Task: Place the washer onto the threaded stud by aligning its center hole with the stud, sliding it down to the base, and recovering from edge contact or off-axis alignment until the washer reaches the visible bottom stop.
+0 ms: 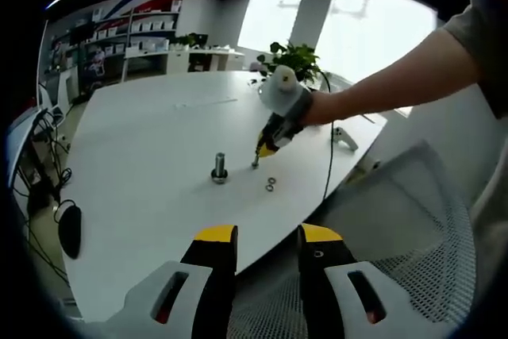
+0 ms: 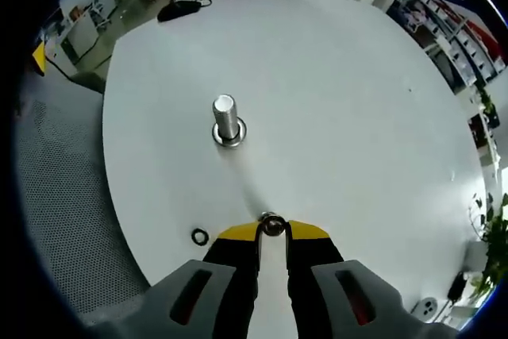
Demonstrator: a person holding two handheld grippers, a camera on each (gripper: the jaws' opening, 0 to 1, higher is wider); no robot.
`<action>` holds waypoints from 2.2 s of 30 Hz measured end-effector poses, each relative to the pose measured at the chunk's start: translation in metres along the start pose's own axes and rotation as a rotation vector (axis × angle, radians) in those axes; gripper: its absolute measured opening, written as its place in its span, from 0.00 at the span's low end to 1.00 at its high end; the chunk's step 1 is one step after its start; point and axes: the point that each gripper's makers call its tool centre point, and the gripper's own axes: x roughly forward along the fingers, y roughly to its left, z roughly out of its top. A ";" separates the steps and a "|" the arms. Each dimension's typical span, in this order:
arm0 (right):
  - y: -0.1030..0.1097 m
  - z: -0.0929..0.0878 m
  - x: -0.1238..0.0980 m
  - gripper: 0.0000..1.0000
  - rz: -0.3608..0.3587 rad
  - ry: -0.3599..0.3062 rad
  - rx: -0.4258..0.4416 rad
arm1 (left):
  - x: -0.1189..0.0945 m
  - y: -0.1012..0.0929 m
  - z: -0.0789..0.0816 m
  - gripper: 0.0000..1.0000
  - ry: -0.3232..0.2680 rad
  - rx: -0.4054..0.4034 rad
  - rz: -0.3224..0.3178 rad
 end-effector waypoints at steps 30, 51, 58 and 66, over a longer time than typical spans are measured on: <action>0.006 -0.026 0.024 0.18 0.009 0.067 0.000 | 0.000 0.005 -0.001 0.28 0.004 -0.011 0.028; 0.041 -0.045 0.017 0.18 0.041 0.072 0.066 | -0.001 0.004 0.000 0.28 -0.001 -0.007 0.027; 0.047 -0.042 0.017 0.18 0.051 0.063 0.080 | -0.001 0.004 0.000 0.28 -0.002 -0.002 0.025; 0.039 -0.047 0.018 0.17 0.036 0.090 0.061 | -0.001 0.003 0.000 0.28 -0.005 -0.003 0.022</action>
